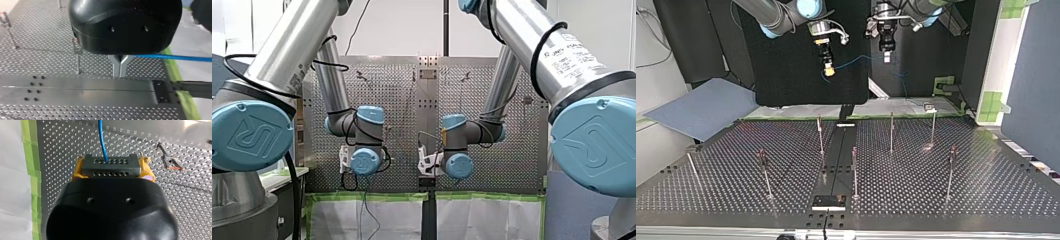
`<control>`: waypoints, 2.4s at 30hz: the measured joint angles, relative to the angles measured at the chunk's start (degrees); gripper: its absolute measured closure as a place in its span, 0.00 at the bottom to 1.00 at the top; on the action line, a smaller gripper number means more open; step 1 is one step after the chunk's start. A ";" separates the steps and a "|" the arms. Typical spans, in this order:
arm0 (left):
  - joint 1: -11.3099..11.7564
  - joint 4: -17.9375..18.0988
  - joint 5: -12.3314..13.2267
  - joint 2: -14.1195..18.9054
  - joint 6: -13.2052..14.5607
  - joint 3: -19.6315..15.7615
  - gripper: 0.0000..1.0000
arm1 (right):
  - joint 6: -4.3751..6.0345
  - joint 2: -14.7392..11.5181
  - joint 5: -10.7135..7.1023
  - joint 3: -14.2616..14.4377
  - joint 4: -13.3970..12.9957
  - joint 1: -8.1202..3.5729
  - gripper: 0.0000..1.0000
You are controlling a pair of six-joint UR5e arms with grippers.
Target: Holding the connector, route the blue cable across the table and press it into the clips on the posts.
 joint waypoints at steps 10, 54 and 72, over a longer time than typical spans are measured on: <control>-0.49 -0.97 -1.87 -0.06 0.25 -0.02 1.00 | 0.00 0.00 0.00 0.00 0.00 0.00 1.00; 11.49 -17.77 -15.21 18.03 -1.01 7.59 1.00 | 3.12 -16.60 -11.54 -16.38 17.24 1.45 1.00; 12.23 -26.71 -10.94 26.98 -3.18 12.53 1.00 | 3.35 -14.09 -13.71 -23.50 26.40 2.87 1.00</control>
